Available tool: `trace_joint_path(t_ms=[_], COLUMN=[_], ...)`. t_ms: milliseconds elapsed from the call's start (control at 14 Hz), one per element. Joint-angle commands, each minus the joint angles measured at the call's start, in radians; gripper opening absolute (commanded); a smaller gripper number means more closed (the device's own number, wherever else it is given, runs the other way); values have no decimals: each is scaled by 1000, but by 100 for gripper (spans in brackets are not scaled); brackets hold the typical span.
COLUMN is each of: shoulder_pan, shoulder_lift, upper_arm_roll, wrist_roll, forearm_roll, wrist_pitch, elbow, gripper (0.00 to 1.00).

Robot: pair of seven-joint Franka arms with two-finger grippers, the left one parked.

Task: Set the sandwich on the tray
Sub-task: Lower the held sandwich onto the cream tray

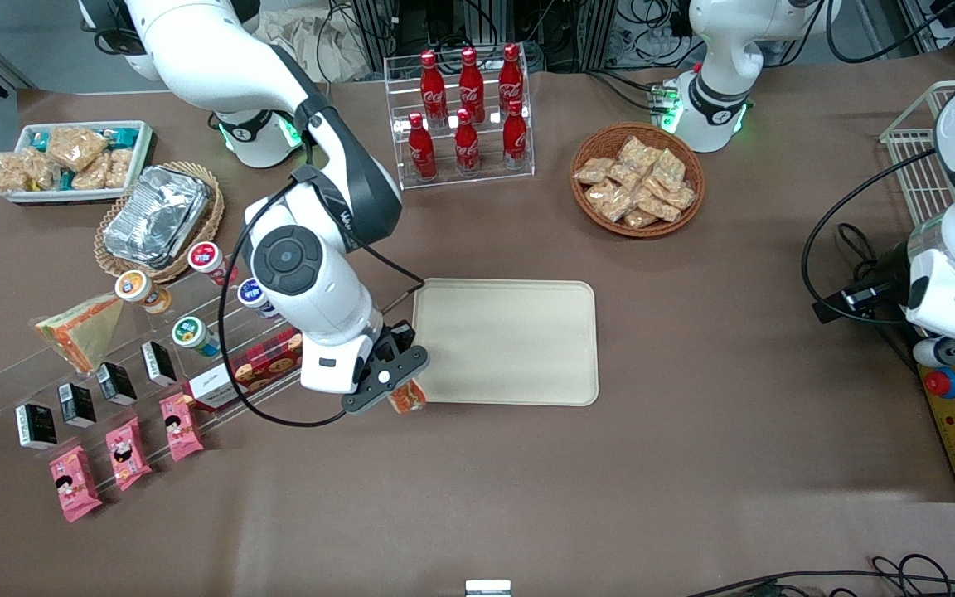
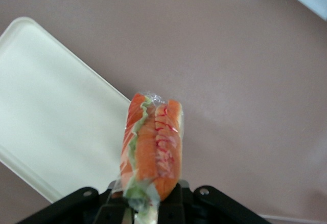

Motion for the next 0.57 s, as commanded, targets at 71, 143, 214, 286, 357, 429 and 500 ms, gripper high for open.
trace_joint_path(t_ms=[71,143,214,286,357,429,500], shoulder_pan=[15,15,16,29,47,71,95], shoulder_lift=[-8,-6,-3,4,19,30,43], upper_arm_roll=[-9,-7,-4,0,5,5,5], wrist_roll=[-157,-200,-236,-247,-247,-244,-239], forearm_roll=[-8,-8,-6,-6,-6,-6,-6], wrist_pitch=[7,10,14,29,67,102,125], elbow=[10,8,8,8,8,8,8], gripper=[16,16,16,16,16,16,16])
